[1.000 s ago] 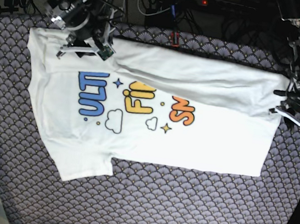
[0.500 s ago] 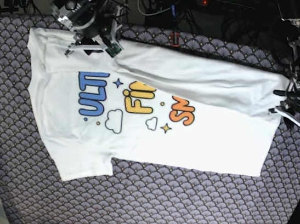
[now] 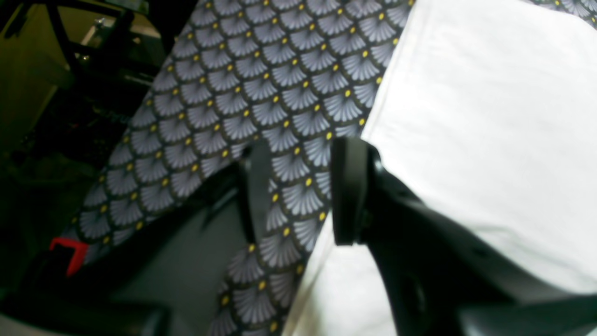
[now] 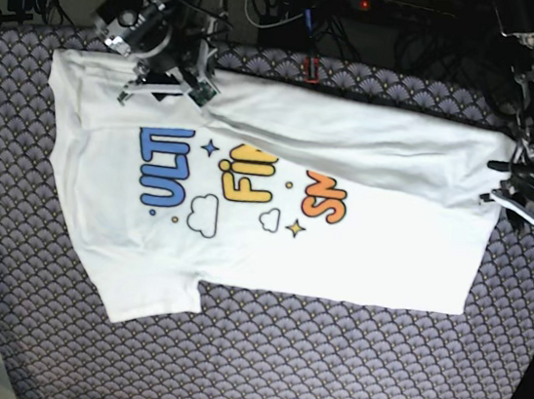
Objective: Fold the T-shirt properly
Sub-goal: 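Lower the right gripper and pinch the shirt edge by the sleeve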
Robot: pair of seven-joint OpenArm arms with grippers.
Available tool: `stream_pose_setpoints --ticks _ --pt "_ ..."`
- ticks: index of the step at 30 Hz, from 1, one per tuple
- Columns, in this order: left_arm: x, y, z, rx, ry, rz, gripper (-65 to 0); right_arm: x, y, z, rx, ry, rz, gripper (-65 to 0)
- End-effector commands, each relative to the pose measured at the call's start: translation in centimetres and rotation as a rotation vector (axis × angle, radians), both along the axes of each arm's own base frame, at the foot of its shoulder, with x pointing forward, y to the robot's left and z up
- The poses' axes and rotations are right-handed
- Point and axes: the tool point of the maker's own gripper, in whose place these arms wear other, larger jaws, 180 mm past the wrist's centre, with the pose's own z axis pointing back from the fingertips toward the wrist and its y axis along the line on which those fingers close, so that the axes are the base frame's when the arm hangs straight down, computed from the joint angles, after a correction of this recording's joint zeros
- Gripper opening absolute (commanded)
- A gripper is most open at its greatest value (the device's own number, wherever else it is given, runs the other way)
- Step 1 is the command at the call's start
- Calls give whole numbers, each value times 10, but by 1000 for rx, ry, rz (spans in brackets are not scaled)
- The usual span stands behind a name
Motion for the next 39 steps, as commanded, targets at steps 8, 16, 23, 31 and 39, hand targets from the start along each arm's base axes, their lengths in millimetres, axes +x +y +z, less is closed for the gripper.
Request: stream_pose_setpoints --ticks 8,16,23,31,39 --pt "8 6 19 33 -58 -5 -432 18 -4 11 -8 -52 2 -625" --pt "8 6 17 29 -53 -3 -433 26 -11 14 -29 -72 10 -650" --pt "10 6 18 28 -56 -2 -433 24 -11 14 -28 -69 10 -650" --pt "13 2 -2 -1 -13 -8 -433 14 -9 18 -26 -68 13 -650" --pt "11 -6 -21 -40 18 1 -434 11 -8 24 -23 -81 18 -650"
